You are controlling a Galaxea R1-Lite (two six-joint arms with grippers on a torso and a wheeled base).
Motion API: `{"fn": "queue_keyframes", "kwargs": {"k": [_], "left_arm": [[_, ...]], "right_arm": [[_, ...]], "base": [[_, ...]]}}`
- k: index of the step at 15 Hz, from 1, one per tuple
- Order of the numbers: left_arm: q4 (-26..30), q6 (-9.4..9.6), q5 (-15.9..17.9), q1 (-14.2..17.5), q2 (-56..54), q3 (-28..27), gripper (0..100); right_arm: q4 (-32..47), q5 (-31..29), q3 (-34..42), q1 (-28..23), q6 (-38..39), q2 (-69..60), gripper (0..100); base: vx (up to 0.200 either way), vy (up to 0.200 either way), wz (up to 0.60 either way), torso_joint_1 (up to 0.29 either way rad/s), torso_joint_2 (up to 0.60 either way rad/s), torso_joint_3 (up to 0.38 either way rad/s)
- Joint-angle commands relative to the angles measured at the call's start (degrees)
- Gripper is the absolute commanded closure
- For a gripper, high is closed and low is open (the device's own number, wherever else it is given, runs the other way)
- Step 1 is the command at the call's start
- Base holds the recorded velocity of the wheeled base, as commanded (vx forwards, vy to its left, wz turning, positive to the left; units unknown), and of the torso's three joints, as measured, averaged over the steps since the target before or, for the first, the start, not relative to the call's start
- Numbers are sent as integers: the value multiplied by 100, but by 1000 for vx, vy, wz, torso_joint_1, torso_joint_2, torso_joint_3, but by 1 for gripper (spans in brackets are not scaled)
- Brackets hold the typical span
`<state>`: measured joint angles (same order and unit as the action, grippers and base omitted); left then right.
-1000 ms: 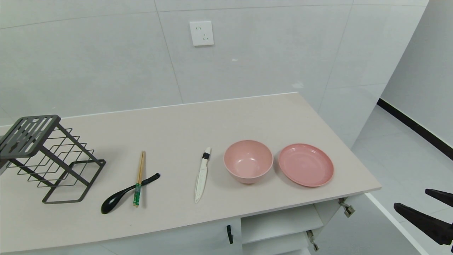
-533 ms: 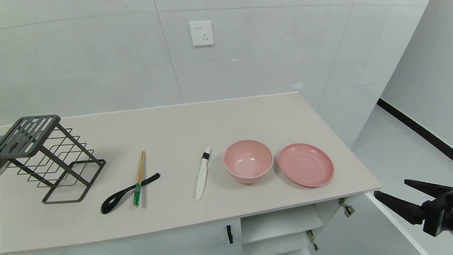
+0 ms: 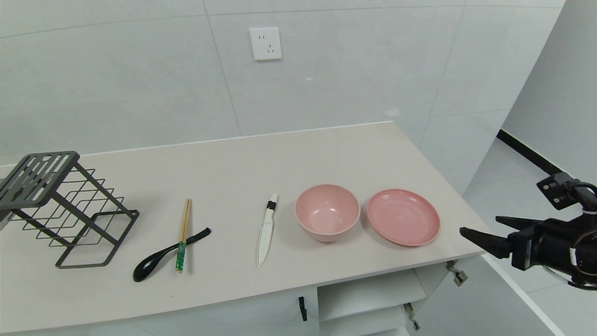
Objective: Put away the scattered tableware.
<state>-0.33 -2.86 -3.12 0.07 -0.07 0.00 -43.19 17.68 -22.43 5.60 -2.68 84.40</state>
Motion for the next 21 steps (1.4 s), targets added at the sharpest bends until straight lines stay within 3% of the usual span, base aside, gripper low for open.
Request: {"fn": "queue_keyframes", "kwargs": {"k": [1, 3, 21], "left_arm": [[-2, -4, -4, 1, 7, 0, 0], [-2, -12, -4, 1, 7, 0, 0], [-2, -4, 4, 1, 7, 0, 0]], "right_arm": [[-357, 25, -235, 3, -312, 789, 0], [-717, 43, -297, 12, -365, 1114, 0], [-1183, 201, -1756, -103, -488, 3171, 0]], "base": [[0, 0, 0, 0, 0, 0], [0, 0, 0, 0, 0, 0], [0, 0, 0, 0, 0, 0]]}}
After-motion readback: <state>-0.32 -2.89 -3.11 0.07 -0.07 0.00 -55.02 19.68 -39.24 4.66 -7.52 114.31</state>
